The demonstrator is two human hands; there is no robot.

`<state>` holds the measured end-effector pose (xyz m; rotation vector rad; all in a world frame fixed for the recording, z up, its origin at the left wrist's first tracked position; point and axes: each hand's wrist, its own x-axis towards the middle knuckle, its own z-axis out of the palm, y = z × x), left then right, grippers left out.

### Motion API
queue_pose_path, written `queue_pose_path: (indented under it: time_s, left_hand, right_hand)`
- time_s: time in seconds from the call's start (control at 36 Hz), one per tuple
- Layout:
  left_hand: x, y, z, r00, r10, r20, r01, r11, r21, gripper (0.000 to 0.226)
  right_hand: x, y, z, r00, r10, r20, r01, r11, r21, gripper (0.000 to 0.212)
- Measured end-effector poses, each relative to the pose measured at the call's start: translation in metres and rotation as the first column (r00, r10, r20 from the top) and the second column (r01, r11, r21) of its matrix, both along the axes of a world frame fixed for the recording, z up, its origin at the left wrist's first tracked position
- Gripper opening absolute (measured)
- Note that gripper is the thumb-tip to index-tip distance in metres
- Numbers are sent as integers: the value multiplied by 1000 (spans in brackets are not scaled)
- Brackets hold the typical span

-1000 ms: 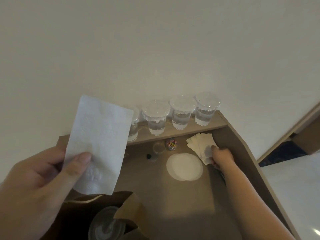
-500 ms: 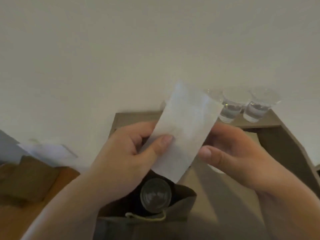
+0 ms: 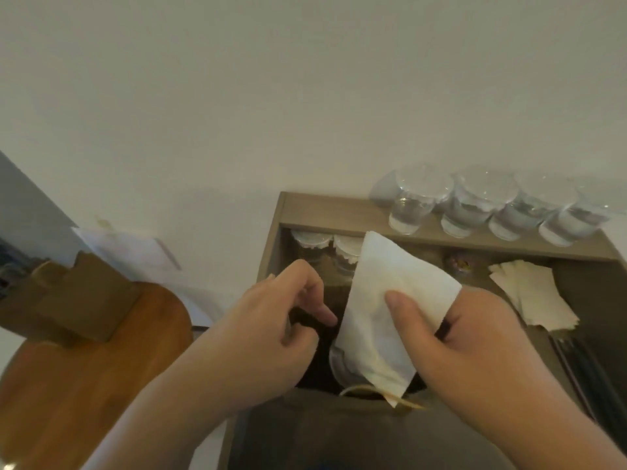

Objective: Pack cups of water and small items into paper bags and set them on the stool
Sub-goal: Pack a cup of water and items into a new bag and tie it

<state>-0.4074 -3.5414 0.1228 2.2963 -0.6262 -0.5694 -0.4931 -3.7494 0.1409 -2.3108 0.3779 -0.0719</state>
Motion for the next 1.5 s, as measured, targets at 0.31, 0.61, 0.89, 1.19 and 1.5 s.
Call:
queue_pose_path:
  time_s: [0.31, 0.61, 0.89, 1.19, 1.5]
  left_hand:
    - [6, 11, -8, 973, -230, 30, 228, 972, 53, 89]
    - [4, 15, -6, 967, -249, 49, 251, 967, -36, 109]
    - [2, 18, -8, 973, -226, 42, 229, 967, -110, 109]
    - [-5, 18, -10, 976, -210, 61, 216, 969, -120, 102]
    - [-23, 46, -41, 931, 278, 238, -161, 896, -414, 19]
  right_hand:
    - [-3, 12, -3, 941, 260, 216, -283, 955, 83, 22]
    - [10, 21, 0, 873, 87, -480, -114, 993, -28, 64]
    - [18, 30, -23, 904, 358, -232, -215, 852, 478, 51]
    - [-1, 8, -17, 971, 232, -53, -202, 921, 334, 48]
    - [-44, -53, -29, 884, -231, 406, 171, 969, 179, 31]
